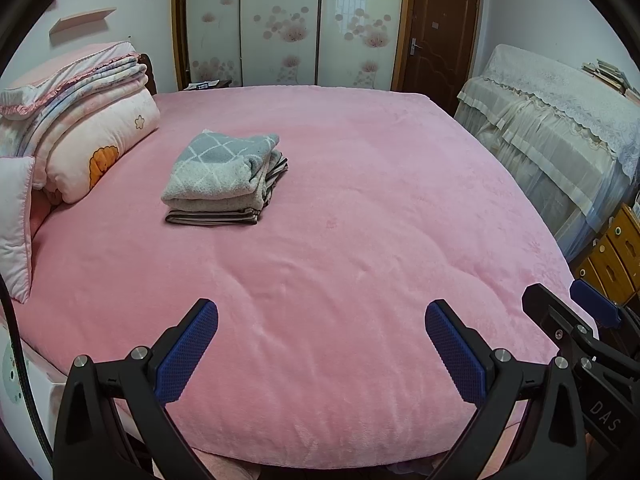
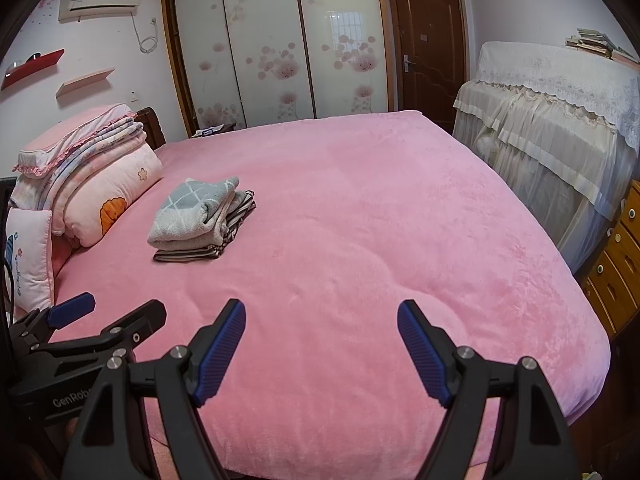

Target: Fold small clothes

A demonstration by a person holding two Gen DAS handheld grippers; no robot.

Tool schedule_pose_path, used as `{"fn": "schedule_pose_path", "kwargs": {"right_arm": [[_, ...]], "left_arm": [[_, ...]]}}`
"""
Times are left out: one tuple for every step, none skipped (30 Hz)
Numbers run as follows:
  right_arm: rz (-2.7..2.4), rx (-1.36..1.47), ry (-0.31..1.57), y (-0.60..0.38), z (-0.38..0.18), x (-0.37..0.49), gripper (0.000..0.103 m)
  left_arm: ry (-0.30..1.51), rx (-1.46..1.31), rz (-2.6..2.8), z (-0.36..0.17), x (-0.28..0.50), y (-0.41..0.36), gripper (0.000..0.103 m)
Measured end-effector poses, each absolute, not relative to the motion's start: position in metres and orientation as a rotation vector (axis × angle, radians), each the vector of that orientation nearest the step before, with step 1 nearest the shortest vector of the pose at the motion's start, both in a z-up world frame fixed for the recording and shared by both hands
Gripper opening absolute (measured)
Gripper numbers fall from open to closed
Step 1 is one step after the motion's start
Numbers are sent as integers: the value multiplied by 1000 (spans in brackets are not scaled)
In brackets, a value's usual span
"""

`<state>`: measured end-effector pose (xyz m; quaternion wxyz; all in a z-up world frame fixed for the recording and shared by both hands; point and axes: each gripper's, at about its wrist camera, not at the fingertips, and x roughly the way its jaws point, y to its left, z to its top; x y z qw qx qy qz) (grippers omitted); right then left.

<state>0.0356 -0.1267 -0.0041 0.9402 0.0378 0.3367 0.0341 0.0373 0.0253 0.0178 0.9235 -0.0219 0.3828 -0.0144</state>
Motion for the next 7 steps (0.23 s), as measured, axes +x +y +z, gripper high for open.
{"fn": "schedule_pose_path", "kwargs": {"right_arm": [[70,78,688,-126,-6,37,79],[70,78,688,-126,-6,37,79],[70,77,688,-126,-6,37,79],[70,78,689,-126,-6,37,79],[70,78,688,-127,-5,37,79],[71,78,688,-127,-6,37,79],[70,77,689,-127,-5,37,79]], "left_arm": [[786,-45,-30,18,37,25,103],[787,-45,-30,17,37,25,103],[790,-45,-30,17,38,25,103],[792,-46,-30,17,38,25,103],[793,-48,-31,16,39,25,103],[794,-49,-31,16,39,25,103],[795,-50,-31,15,39,26,103]]}}
